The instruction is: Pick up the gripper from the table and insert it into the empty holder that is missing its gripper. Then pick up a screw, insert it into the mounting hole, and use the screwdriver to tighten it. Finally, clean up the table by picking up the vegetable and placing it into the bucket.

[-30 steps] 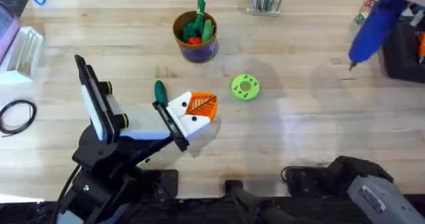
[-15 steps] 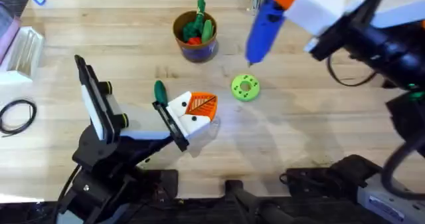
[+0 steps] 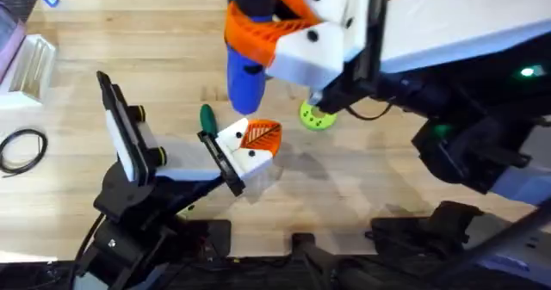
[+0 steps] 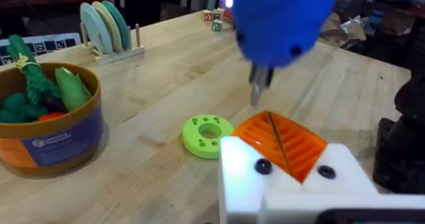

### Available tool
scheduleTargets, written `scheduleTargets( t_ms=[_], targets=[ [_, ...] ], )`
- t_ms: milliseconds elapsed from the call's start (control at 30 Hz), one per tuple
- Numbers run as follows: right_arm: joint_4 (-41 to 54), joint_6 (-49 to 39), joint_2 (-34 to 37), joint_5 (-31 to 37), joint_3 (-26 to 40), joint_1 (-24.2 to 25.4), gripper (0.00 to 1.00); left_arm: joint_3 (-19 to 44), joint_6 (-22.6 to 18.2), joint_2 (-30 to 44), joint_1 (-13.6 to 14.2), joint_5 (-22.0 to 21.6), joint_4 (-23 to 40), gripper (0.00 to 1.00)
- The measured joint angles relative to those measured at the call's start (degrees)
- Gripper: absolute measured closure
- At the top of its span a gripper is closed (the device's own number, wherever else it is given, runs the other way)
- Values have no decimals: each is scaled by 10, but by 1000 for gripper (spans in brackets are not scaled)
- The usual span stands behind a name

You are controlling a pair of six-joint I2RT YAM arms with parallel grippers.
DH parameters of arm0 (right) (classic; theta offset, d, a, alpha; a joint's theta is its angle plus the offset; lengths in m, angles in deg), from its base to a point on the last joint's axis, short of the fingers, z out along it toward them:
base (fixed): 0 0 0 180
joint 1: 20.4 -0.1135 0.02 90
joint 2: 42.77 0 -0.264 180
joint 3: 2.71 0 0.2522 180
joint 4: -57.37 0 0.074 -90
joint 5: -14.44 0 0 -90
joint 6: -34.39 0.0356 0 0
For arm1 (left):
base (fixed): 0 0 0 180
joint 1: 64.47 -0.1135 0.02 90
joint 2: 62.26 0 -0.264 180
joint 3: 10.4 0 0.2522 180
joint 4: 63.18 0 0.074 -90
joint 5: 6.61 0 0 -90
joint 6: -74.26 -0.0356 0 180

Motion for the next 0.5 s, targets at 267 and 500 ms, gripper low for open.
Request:
scheduleTargets(
  t_ms=[267,500],
  targets=[
    [-2,2,22,0,0,-12,978,0,0,0,0,0,0,996],
    [-2,20,22,0,0,-19,978,0,0,0,0,0,0,996]
  ],
)
